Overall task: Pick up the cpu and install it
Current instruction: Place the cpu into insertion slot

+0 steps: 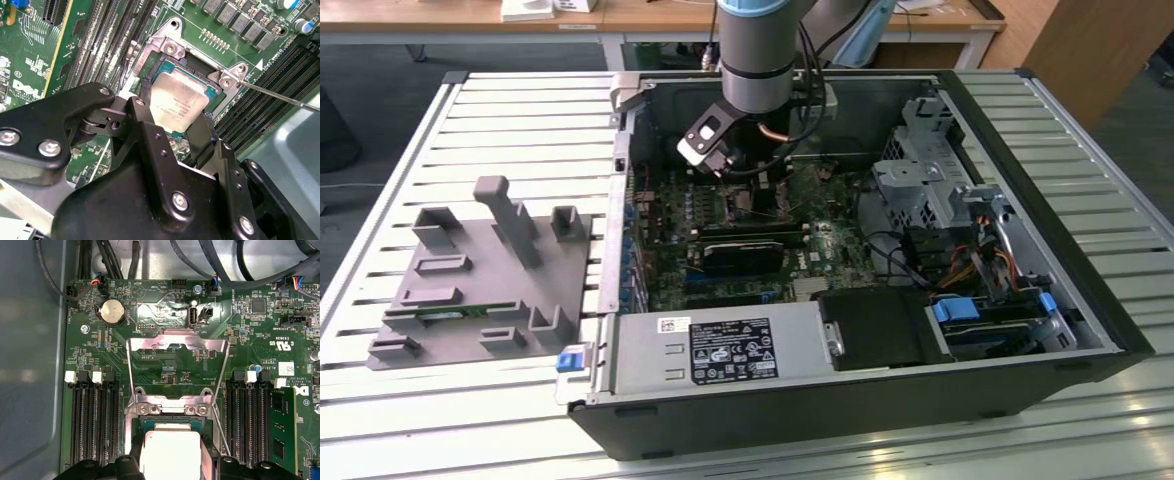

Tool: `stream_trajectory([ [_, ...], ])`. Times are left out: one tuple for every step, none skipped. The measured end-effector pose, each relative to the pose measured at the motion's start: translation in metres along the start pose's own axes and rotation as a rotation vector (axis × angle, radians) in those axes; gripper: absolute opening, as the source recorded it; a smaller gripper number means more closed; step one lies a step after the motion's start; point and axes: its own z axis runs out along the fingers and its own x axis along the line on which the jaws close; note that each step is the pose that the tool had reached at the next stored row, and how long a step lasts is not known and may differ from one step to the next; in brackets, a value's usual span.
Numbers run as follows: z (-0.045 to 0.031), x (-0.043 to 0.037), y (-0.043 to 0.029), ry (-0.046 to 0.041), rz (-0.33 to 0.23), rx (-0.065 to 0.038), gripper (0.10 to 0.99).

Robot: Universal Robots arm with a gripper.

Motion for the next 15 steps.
stream_trajectory([
  [0.0, 0.0, 0.0, 0.0001, 0.0, 0.0, 0.533],
  [0.0, 0.0, 0.0, 0.0001, 0.0, 0.0, 0.533],
  [0.0, 0.0, 0.0, 0.0001, 0.0, 0.0, 0.533],
  [0.0, 0.0, 0.0, 0.0002, 0.0, 0.0, 0.533],
  [0.0006, 0.0005, 0.0001, 0.0028, 0.0, -0.001, 0.545],
  [0.0006, 0.0004, 0.0001, 0.0016, 0.0, -0.001, 0.545],
  [0.0004, 0.0002, 0.0001, 0.001, 0.0, -0.001, 0.545],
  [0.0001, 0.0, 0.0, 0.0003, 0.0, 0.0, 0.608],
  [0.0, 0.0, 0.0, 0.0, 0.0, 0.0, 0.608],
  [-0.0001, 0.0001, 0.0, 0.0001, 0.0, 0.0, 0.608],
  [-0.0003, 0.0001, 0.0, -0.0001, 0.0, 0.0, 0.608],
  [-0.0006, 0.0, 0.0, -0.0001, 0.0, 0.0, 0.608],
  [-0.001, 0.0, 0.0, -0.0001, 0.0, 0.0, 0.608],
  [-0.0013, 0.0, 0.0001, 0.0, 0.0, 0.0, 0.608],
  [-0.0012, 0.0001, 0.0001, 0.0002, 0.0, 0.0, 0.608],
])
